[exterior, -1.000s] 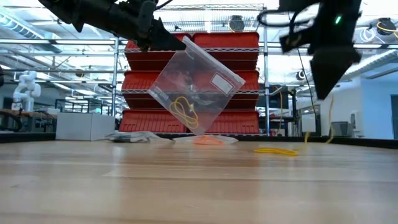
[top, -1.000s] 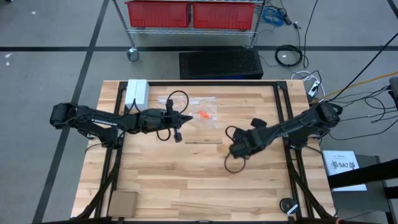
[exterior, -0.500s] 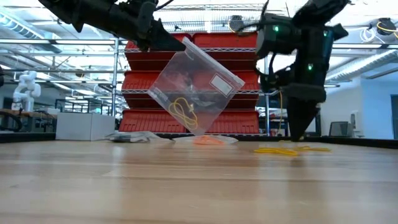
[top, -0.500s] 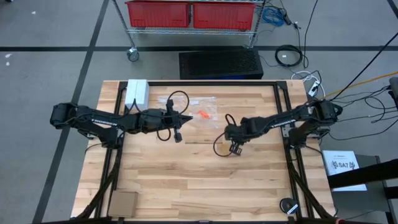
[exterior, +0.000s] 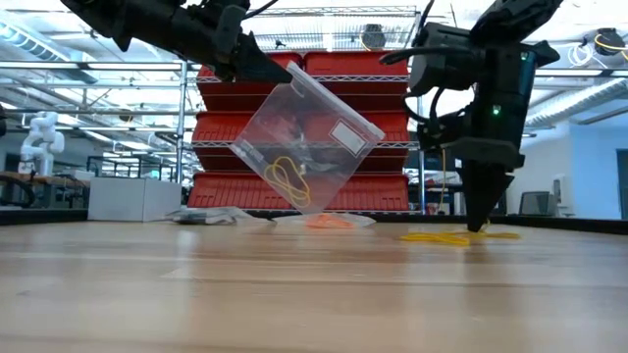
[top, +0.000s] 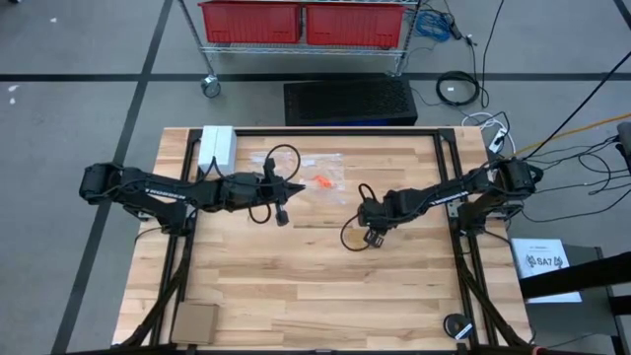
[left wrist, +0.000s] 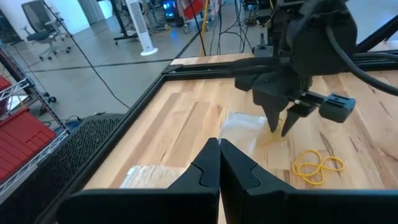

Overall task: Sort rubber bands
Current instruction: Put the yellow rubber band into the bottom transparent zip bag

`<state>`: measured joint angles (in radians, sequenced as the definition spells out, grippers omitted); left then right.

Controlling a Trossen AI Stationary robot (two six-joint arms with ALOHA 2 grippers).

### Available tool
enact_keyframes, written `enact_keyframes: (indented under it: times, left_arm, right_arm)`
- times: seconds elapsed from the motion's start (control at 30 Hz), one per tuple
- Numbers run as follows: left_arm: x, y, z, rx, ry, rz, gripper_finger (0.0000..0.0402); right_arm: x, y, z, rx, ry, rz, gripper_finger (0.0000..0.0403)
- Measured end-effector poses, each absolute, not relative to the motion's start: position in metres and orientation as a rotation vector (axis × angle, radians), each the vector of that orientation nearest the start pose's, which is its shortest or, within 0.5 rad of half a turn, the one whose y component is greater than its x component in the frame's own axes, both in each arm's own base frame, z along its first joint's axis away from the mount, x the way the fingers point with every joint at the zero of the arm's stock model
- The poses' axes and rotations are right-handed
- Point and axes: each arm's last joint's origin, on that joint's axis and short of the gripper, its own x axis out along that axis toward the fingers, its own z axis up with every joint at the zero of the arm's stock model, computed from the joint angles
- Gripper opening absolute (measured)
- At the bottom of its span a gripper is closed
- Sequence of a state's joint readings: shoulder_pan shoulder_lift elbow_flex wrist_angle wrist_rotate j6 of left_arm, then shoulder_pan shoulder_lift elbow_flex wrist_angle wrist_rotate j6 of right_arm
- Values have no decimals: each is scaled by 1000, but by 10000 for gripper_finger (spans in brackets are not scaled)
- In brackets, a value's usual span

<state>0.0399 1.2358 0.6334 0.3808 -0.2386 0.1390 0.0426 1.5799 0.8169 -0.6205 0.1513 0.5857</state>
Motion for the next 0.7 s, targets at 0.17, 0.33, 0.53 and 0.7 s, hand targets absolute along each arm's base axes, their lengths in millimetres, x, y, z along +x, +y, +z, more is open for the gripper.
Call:
enact_keyframes:
  times: [0.17,0.33,0.53,0.7]
  left_arm:
    - [262,17,242,160,242,261,0]
    - [262,17,242,160,242,261,0]
    - [262,17,242,161,242,261,0]
    - [262,17,242,162,242,261,0]
  right_arm:
    - [259,7,147,362,1280,-533,137]
    - [253,4,138,371,1278,-555,163]
    - [249,5,130,421,1246,-573,151]
    - [251,12,130,398,1221,-541,87]
